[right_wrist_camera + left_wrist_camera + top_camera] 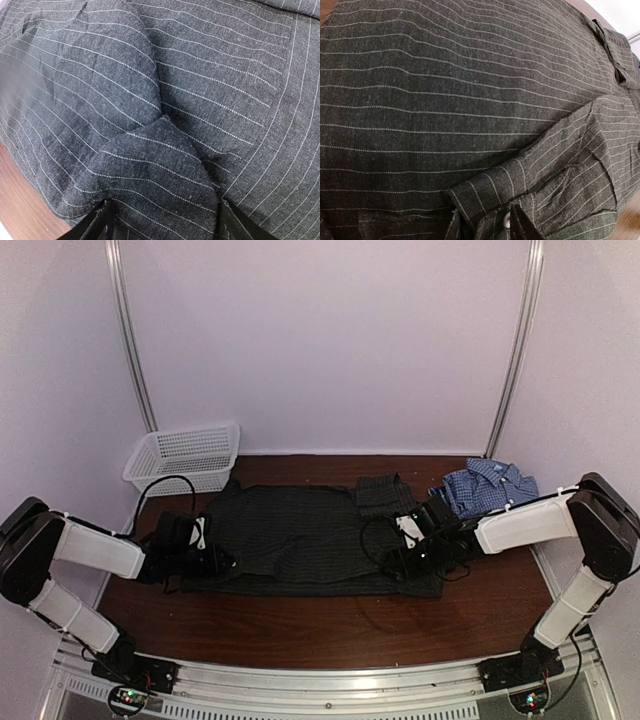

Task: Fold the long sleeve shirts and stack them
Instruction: Smooth out the 1/3-folded shirt at the center of the board.

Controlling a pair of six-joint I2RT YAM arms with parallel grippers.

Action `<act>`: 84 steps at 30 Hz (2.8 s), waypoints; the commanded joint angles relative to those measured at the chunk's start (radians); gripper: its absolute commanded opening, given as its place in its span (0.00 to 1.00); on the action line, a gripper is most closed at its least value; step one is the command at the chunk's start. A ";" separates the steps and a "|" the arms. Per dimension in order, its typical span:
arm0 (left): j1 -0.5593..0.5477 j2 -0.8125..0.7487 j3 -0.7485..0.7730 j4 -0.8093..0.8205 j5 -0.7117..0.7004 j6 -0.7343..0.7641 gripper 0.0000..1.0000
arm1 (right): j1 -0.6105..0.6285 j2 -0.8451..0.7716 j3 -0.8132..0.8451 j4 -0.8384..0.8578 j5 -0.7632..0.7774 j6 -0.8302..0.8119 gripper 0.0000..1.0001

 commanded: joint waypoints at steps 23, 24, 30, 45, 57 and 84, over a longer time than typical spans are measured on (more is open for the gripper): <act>0.007 -0.161 0.126 -0.201 -0.063 0.117 0.00 | 0.011 -0.035 -0.005 -0.041 0.059 -0.007 0.71; 0.009 -0.167 0.140 -0.224 -0.076 0.128 0.00 | 0.011 -0.041 -0.007 -0.043 0.062 -0.008 0.71; 0.030 -0.162 0.184 -0.316 -0.098 0.180 0.00 | 0.011 -0.072 -0.010 -0.076 0.082 -0.022 0.72; 0.041 -0.121 0.232 -0.365 0.057 0.159 0.00 | 0.010 -0.094 0.005 -0.164 0.198 -0.028 0.71; 0.041 -0.196 0.308 -0.472 0.096 0.155 0.00 | 0.011 -0.076 0.019 -0.193 0.266 -0.023 0.71; 0.081 -0.008 0.259 -0.462 -0.135 0.164 0.00 | 0.013 -0.092 0.006 -0.191 0.244 -0.023 0.72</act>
